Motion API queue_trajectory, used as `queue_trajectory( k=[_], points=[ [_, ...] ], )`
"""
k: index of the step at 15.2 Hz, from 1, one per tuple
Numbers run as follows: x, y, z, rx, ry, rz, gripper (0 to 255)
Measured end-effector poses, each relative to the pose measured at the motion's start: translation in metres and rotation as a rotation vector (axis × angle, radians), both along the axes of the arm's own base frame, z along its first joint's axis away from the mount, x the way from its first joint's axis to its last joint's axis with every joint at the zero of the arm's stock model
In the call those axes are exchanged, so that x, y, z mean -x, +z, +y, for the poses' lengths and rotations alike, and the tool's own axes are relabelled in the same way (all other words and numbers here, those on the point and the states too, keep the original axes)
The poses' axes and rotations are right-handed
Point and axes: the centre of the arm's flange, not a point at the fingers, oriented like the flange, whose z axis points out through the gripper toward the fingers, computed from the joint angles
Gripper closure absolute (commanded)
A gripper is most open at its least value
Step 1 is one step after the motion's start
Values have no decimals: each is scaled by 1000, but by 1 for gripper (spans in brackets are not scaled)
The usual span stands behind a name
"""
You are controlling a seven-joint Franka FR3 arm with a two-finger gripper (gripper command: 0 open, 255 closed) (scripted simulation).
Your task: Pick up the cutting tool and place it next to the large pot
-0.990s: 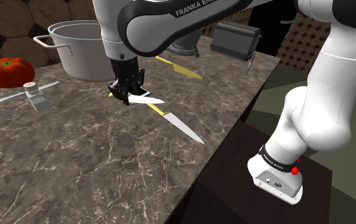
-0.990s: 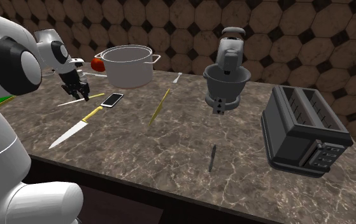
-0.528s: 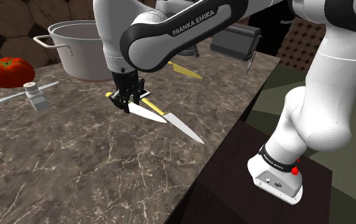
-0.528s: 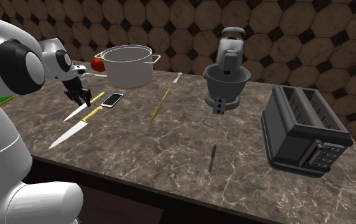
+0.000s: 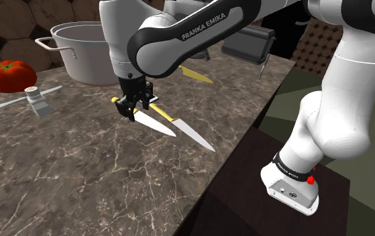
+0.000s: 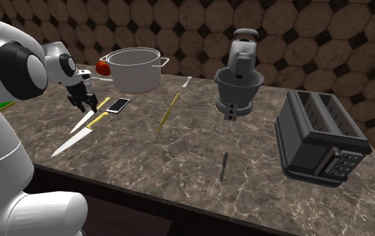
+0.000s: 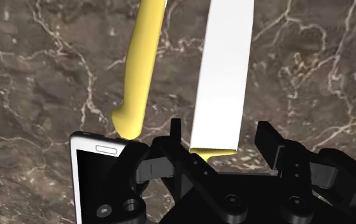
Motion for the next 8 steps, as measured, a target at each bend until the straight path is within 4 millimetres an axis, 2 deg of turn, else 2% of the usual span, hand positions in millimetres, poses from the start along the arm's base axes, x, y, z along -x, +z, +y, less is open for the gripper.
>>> queue_trajectory(
  k=[5, 8],
  points=[
    [0, 0, 0, 0, 0, 0, 0],
    [1, 29, 4, -1, 0, -1, 0]
  ],
)
